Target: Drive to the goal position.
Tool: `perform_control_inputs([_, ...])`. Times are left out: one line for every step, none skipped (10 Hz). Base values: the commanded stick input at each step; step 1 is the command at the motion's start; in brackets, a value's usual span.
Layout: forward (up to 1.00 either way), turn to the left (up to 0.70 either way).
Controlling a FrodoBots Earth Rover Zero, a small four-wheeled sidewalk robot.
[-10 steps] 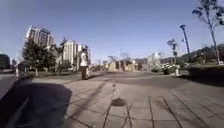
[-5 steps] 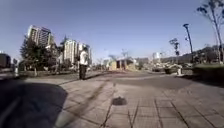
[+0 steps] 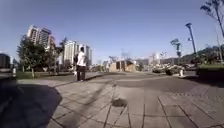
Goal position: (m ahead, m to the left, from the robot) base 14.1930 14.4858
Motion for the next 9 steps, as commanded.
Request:
perform_control_inputs([0.70,-0.35])
perform_control_inputs([0.70,-0.32])
perform_control_inputs([0.70,-0.23])
perform_control_inputs([0.70,-0.14])
perform_control_inputs([0.70,-0.05])
perform_control_inputs([0.70,0.00])
perform_control_inputs([0.70,0.00])
perform_control_inputs([0.70,0.00])
perform_control_inputs([0.70,0.00])
